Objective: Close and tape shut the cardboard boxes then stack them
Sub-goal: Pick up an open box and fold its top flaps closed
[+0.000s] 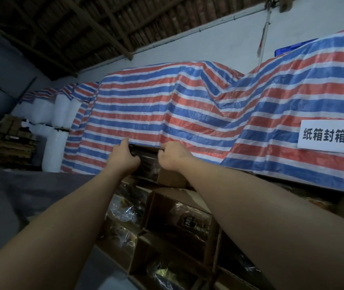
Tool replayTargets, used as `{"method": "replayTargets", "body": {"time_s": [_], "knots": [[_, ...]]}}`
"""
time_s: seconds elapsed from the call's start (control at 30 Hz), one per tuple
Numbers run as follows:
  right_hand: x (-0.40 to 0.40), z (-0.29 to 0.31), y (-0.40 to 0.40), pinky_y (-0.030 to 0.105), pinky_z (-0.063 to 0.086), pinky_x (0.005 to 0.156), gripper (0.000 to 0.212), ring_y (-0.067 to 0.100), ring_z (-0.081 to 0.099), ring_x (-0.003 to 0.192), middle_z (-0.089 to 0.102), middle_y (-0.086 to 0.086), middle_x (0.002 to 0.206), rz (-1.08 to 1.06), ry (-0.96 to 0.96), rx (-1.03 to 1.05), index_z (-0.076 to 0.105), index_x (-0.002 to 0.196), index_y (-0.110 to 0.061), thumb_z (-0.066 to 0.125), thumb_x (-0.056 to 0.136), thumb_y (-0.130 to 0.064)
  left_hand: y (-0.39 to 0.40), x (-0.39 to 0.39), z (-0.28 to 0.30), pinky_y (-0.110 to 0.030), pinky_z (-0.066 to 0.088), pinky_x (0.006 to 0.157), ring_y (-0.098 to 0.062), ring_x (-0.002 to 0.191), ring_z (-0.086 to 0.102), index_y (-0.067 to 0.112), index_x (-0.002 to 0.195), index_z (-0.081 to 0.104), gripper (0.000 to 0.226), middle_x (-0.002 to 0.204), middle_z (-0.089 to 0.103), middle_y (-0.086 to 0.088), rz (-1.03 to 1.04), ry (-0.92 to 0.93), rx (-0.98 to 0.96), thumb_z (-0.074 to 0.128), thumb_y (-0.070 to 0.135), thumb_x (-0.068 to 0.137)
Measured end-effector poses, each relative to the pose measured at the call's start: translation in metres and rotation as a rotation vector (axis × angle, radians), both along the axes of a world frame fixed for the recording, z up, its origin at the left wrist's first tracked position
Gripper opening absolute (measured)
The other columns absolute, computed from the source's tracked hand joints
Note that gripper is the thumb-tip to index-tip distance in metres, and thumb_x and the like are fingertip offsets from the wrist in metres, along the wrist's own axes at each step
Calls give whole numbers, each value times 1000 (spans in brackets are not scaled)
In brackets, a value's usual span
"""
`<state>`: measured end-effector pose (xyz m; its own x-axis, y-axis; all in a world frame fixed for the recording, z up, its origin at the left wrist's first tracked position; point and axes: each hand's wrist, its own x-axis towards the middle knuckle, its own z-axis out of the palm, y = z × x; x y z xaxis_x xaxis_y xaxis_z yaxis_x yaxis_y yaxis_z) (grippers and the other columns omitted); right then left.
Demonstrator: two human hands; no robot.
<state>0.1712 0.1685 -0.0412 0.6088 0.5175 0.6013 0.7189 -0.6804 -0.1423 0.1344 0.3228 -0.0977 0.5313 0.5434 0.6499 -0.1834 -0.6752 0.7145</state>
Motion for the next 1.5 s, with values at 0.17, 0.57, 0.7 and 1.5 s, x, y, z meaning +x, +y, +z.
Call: {"method": "replayTargets", "body": {"time_s": [0.17,0.57,0.7,1.5], "knots": [[-15,14,-16,24,44,63,16,13,57,80,59,0,93,64,-18,74,60,103,-18,46,105,-27,-8,-16,13,-48,52,95,-24,111,57,21,136,44,53,122,55,-1,-37,-122,65,56,4,87],[-82,75,-67,21,36,53,26,13,54,73,56,2,81,123,56,109,53,79,-19,44,103,-20,-33,-76,66,-36,48,88,-25,107,55,13,129,52,37,124,56,-11,26,-78,-98,55,7,93],[-112,100,-98,24,39,55,22,15,56,74,58,3,84,102,119,144,55,83,-18,44,101,-18,-51,-103,95,-40,46,94,-25,113,54,14,125,62,34,120,60,-8,-12,5,-58,56,6,93],[-280,187,-516,42,60,64,37,21,63,52,61,3,63,-32,467,506,64,62,-15,40,90,-10,-418,-237,190,-29,57,51,-19,80,74,26,103,72,67,92,77,-5,-1148,-63,-363,38,80,83]]}}
